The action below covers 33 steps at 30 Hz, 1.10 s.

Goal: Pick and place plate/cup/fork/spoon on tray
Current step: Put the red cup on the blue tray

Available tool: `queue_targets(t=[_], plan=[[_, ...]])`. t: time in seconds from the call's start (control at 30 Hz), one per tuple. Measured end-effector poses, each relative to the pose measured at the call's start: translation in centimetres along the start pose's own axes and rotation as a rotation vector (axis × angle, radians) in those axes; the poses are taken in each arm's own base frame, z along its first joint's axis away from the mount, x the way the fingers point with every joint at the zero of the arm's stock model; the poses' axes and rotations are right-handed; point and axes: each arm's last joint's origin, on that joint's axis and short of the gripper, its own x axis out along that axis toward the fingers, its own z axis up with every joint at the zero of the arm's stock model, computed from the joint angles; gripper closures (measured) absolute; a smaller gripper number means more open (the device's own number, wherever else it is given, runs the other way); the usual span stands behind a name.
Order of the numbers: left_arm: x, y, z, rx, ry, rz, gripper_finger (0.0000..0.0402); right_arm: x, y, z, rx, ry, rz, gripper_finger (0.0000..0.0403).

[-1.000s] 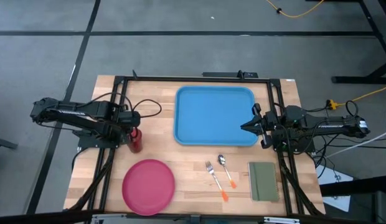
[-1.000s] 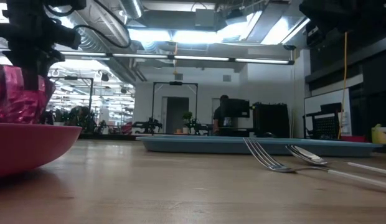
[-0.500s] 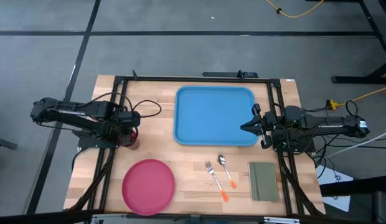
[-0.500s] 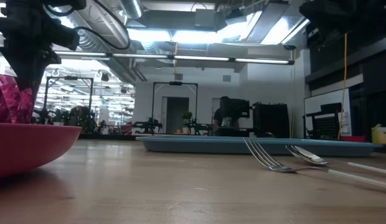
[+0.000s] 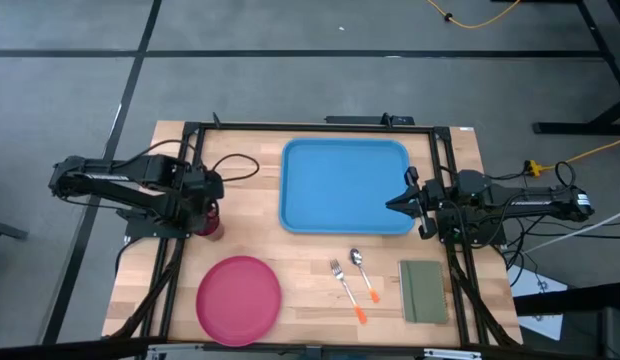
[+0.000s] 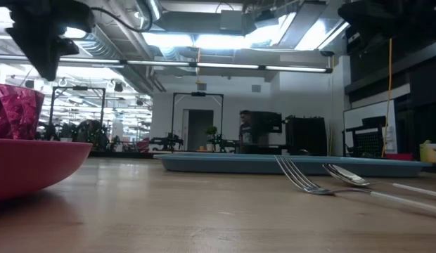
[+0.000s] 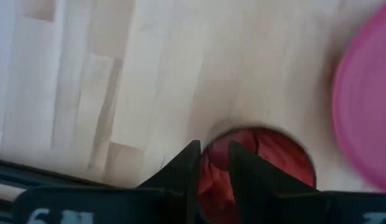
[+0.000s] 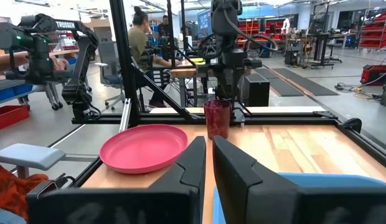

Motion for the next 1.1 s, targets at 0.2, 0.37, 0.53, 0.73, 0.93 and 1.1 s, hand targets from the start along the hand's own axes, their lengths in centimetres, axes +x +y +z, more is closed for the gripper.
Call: queue_targets(t=[0.2,0.37,0.53,0.73,0.93,1.1], plan=[[0.1,-0.2,0.1,0.181,0.004,0.001,0.0327,0.0,0.0,0.0,0.001,0.005,0.0,0.0367],[1.2,-0.1,0.6,0.021,0.0,0.078,0.0327,0.0,0.0,0.0,0.001,0.005,-0.001,0.0367],[2.6,-0.2,1.0,-0.021,0.064,0.128,0.032,0.0,0.0,0.0,0.001,0.004,0.0,0.0367],[3.2,-0.3,1.4,-0.023,0.097,0.162,0.0299,0.0,0.0,0.0,-0.04,0.003,0.0,0.0367],[2.3,0.0,1.7,-0.021,0.066,0.24,0.0282,0.0,0.0,0.0,-0.049,0.002,-0.001,0.0367],[1.1,-0.4,2.0,-0.033,0.086,0.101,0.0282,0.0,0.0,0.0,-0.05,0.002,-0.001,0.0367]])
